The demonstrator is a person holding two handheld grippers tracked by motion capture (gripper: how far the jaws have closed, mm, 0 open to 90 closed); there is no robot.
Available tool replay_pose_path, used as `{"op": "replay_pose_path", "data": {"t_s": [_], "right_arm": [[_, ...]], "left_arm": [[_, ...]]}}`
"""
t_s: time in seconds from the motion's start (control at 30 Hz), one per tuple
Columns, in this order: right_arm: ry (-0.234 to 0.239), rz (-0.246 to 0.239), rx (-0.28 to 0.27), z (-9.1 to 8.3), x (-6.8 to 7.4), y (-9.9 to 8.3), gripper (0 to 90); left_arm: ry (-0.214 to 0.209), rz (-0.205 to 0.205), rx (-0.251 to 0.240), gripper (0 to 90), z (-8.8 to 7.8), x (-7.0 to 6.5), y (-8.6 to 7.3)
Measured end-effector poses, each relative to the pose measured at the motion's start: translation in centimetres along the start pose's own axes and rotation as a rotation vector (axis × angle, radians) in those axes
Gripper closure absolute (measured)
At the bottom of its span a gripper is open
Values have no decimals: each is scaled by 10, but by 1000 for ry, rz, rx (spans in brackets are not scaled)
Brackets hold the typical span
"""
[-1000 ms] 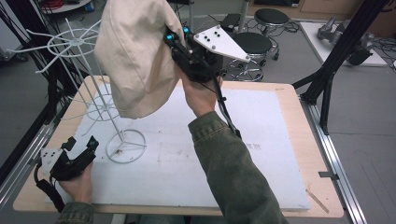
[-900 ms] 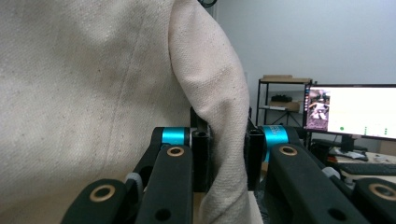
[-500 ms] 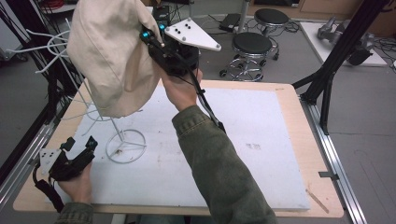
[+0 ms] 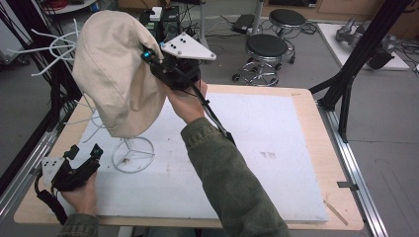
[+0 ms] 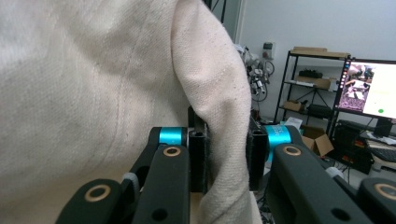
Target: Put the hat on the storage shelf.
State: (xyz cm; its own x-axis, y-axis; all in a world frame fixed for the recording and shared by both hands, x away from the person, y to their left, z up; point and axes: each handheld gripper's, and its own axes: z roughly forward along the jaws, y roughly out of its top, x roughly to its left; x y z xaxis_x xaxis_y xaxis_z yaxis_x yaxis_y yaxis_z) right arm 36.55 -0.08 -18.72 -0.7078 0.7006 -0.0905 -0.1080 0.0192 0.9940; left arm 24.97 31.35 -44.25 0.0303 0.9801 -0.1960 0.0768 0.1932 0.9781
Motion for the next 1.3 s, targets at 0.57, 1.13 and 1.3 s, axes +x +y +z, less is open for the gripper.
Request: {"op": "replay_pose_path", "data": {"t_s": [0.57,1.13,1.3], "right_arm": [[-2,59,-12,-4,-8,-10,699],[-34,94,-24,-11,-14,-13,541],[-39,91,-23,-12,-13,-14,528]], "left_arm": [[7,5,-4,246,-1,0,0],[11,19,-15,246,-3,-1,1],[12,25,-16,246,-3,-1,2]]}}
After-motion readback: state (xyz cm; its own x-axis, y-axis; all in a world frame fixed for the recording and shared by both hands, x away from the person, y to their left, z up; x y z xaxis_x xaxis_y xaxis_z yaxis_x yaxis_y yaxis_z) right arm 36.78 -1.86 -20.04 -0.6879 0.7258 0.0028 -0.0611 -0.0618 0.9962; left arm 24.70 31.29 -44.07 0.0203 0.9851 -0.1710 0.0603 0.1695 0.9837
